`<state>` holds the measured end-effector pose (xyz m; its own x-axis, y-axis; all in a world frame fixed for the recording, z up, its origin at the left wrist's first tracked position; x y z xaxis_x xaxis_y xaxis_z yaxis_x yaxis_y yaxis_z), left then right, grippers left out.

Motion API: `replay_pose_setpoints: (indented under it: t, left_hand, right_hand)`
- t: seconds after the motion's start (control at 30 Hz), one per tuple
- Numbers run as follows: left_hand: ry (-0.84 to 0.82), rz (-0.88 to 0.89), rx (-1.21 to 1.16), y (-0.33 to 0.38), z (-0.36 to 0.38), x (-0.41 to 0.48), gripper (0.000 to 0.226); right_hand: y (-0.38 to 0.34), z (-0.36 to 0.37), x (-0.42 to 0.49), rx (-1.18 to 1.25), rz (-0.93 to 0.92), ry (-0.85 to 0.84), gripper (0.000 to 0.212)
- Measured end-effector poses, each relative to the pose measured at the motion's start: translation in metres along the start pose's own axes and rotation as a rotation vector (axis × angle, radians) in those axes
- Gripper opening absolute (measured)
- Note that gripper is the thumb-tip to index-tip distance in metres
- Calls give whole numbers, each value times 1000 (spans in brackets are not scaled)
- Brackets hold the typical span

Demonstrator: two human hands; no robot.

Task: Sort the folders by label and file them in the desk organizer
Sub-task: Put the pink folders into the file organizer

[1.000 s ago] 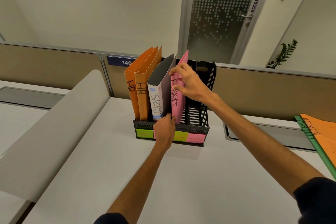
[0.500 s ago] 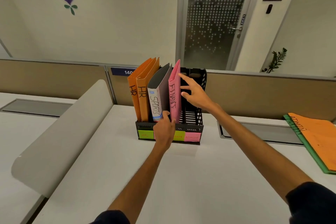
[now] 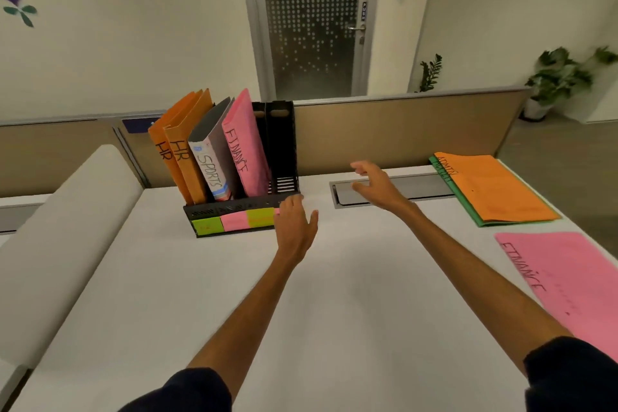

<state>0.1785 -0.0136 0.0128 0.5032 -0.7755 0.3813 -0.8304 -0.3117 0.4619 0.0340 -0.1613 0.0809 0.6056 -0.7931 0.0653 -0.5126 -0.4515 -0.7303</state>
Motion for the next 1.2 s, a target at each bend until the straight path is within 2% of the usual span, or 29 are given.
replay_pose_setpoints:
  t: [0.3, 0.57, 0.7, 0.9, 1.07, 1.2]
  left_hand:
    - [-257, 105, -38, 126, 99, -27, 59]
    - [-436, 196, -96, 233, 182, -50, 55]
    - [-547, 150, -158, 281, 220, -68, 46]
    - [-665, 114, -241, 339, 263, -95, 48]
    - [-761, 97, -274, 370, 286, -101, 49]
    - [-869, 31, -385, 383, 300, -94, 35]
  right_hand:
    - [158, -98, -73, -22, 335, 105, 53]
    - [269, -176, -135, -64, 576, 177, 61]
    - [325, -214, -167, -99, 735, 197, 62]
    - [396, -255, -212, -144, 973, 236, 70]
    - [432, -270, -237, -191, 1172, 210, 81]
    - [447, -272, -242, -232, 1249, 205, 83]
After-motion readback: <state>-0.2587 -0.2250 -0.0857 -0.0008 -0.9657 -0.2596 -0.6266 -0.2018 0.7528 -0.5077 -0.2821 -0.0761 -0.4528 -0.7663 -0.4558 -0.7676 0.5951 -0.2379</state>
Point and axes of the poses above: each hand's wrist, its own x-axis towards the middle knuckle, its own z-axis out of the palm, y = z × x, the point moved 2 cm from there along x, towards the middle knuckle, and after that the axes turned 9 degrees about z, right-handed, at the moved point
